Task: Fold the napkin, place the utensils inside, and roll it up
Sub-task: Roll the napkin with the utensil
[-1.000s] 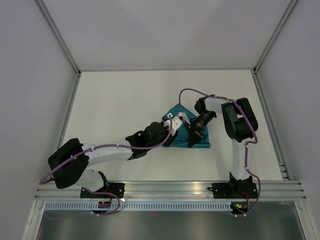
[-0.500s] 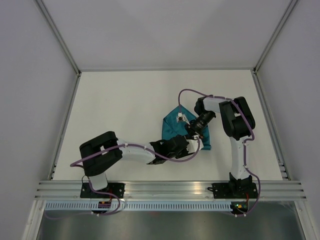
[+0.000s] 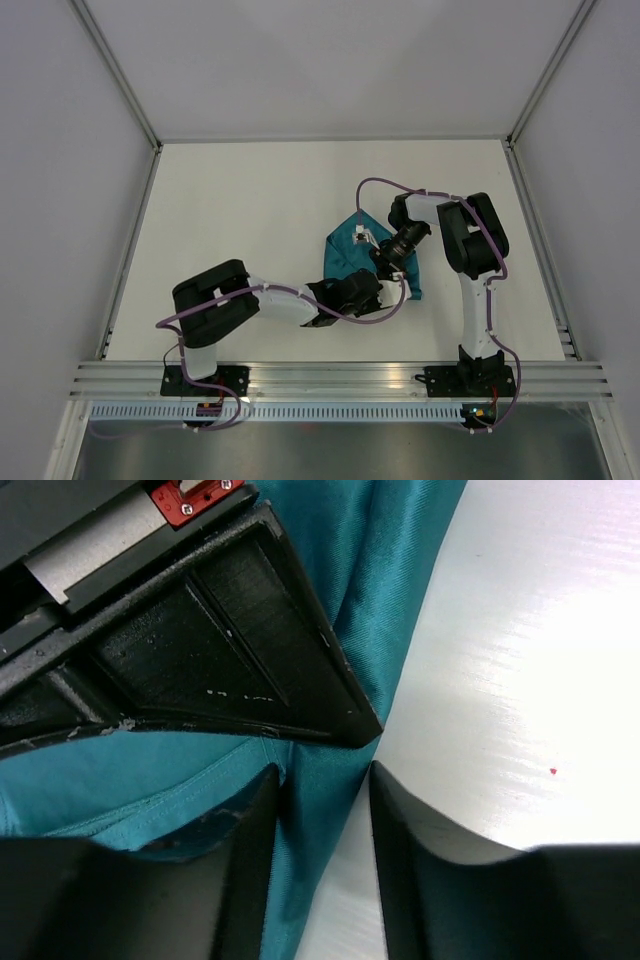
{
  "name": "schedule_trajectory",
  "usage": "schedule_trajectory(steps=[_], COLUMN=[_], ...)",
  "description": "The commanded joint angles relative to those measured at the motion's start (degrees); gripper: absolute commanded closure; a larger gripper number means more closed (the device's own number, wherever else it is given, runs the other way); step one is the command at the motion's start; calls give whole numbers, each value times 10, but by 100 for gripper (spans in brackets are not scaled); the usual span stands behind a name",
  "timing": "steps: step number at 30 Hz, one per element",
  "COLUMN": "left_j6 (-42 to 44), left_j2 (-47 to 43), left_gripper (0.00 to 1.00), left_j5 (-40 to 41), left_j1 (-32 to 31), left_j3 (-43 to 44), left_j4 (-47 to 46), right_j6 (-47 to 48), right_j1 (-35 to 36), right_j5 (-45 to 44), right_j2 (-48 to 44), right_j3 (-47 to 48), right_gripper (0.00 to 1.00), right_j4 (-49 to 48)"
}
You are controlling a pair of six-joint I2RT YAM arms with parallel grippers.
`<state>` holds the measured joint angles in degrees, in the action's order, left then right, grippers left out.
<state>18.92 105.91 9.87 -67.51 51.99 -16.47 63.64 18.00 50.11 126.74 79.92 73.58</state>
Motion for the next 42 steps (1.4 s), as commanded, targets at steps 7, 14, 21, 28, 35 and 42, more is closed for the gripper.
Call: schedule_trajectory(steps=[7,14,21,28,35,42], left_j6=[-56,-91,-119,-140,-157,-179], left_j2=[45,72,98,115,177,228], left_gripper=[81,97,98,98,98,98], left_j5=[-124,-234,-344,-432,-519,-565], left_j1=[36,70,126,166,204,232], left_j3=[23,46,65,75,133,192], left_j4=[68,127,161,180,252,313], right_j6=[33,27,22,-4,-5,-79], right_j1=[0,0,-25,-80,-128,-113], right_j5=[-94,-91,-50,0,21,-54], right_j2=[35,19,-32,-66,-164,-407], right_j3=[-3,-4,24,75,19,-242], right_gripper=[76,62,37,31,31,28], right_j4=[-84,-85,-62,-44,-115,-365])
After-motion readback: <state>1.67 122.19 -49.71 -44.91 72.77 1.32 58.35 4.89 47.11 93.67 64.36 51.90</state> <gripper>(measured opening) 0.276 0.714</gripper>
